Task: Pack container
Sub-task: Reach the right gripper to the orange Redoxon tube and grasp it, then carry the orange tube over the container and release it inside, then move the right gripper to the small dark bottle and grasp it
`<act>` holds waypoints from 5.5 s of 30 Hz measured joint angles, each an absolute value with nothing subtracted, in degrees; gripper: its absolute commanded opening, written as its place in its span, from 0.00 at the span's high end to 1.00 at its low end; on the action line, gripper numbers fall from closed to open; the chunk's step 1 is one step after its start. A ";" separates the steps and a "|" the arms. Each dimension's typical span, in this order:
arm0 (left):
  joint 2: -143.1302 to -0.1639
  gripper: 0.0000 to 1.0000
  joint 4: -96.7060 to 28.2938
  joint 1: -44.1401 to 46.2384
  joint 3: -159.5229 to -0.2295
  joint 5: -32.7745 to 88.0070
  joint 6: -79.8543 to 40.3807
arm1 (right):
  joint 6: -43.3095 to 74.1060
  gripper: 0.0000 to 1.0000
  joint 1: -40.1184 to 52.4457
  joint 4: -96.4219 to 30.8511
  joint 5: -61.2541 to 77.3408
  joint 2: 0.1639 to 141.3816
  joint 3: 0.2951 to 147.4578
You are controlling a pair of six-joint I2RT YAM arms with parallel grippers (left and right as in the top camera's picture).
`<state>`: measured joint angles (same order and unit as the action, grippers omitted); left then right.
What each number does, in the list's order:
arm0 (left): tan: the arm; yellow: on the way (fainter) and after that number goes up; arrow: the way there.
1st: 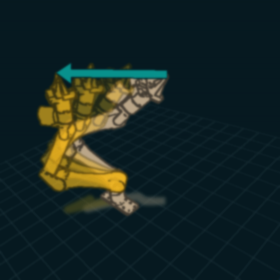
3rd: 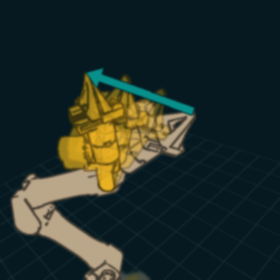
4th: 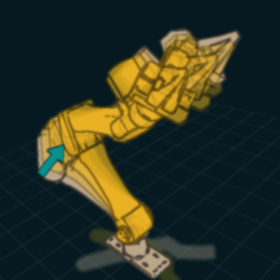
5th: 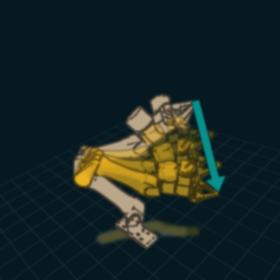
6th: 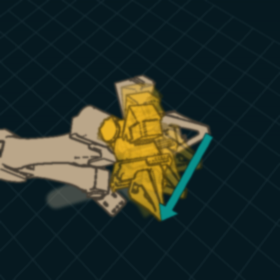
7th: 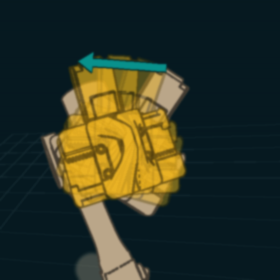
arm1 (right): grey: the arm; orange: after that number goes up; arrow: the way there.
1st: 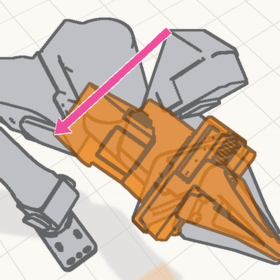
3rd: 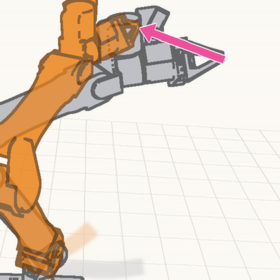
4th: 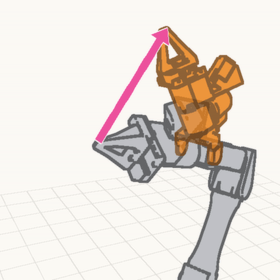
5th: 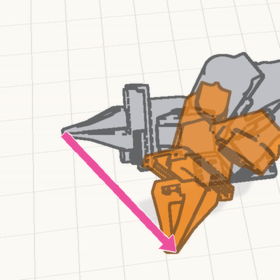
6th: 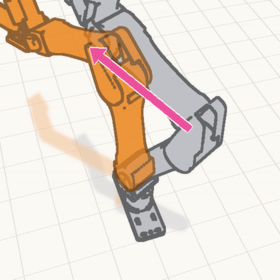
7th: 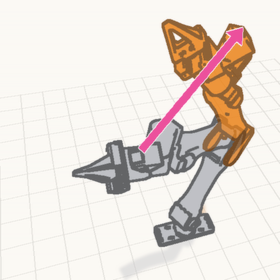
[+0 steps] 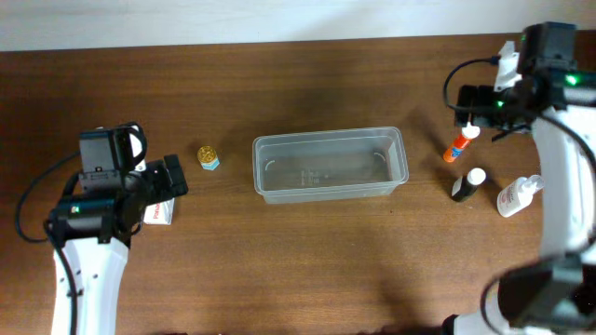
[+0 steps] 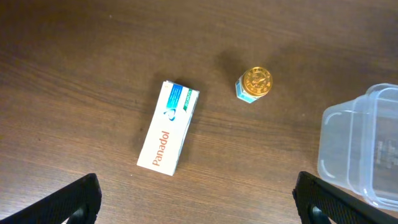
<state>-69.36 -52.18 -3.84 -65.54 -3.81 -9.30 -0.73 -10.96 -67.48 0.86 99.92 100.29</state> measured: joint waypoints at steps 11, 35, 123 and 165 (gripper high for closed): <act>-70.89 0.01 -52.12 -3.84 -65.54 -3.79 -9.30 | -1.54 0.02 -11.38 -63.86 0.91 114.72 100.29; -70.89 0.01 -52.12 -3.84 -65.54 -3.79 -9.28 | -1.76 0.58 -11.40 -64.69 0.91 116.09 100.29; -70.96 0.01 -52.05 -3.84 -65.58 -3.62 -9.30 | 1.30 0.36 13.08 -64.23 -1.52 110.04 96.20; -70.96 0.01 -51.40 -3.84 -65.58 -3.62 -9.30 | 8.75 0.02 -13.96 -72.53 -0.03 93.23 84.44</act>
<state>-70.96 -51.40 -3.84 -65.58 -3.62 -9.30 8.75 -13.96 -72.53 -0.03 93.23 84.44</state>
